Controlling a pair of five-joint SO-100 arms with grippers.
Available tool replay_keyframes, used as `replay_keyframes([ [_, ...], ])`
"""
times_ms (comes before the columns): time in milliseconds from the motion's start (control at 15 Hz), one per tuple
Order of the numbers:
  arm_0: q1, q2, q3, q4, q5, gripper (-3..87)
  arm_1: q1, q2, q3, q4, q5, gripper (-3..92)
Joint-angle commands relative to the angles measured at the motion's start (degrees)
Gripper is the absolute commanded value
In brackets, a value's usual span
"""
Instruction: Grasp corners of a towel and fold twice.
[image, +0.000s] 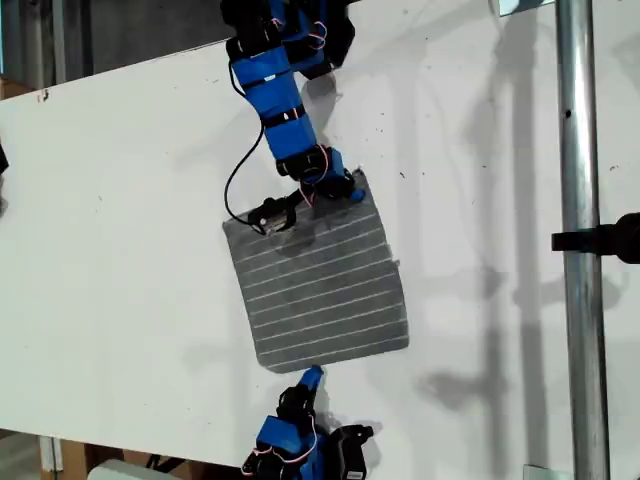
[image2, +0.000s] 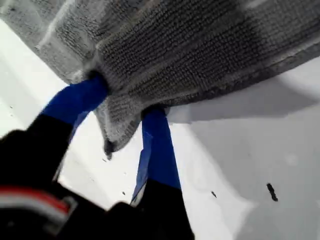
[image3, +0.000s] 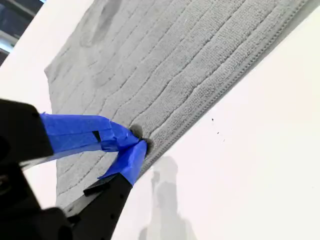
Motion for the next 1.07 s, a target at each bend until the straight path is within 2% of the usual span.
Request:
replay_keyframes([
  [0,-1.6,0.2,0.3,0.3,-0.4,-2.4,0.3,0.2,0.1,0.1,-0.6,1.2],
  [267,-0.5,0.2,-0.9,0.3,-2.5,-2.7,-0.4,0.3,0.1,-0.7,-0.8,-0.1],
  [467,0.7,-6.4,-11.1,-1.4,-4.7,-2.9,-0.4,0.4,0.4,-1.2,-0.9,-0.1],
  [600,3.1,-31.3,-25.2,-4.7,-4.5,-2.9,-0.3,0.4,0.4,-1.5,-1.0,-0.1],
  [733,7.0,-53.5,-42.3,-8.5,-0.5,-2.9,-0.4,0.4,0.6,-1.5,-1.1,-0.1],
  [800,9.1,-63.6,-50.8,-8.6,1.7,-2.9,-0.3,0.5,0.6,-1.6,-1.1,-0.1],
  [1000,16.3,-92.2,-80.1,-0.7,7.1,-2.9,0.4,0.6,0.7,-1.8,-2.0,-0.1],
])
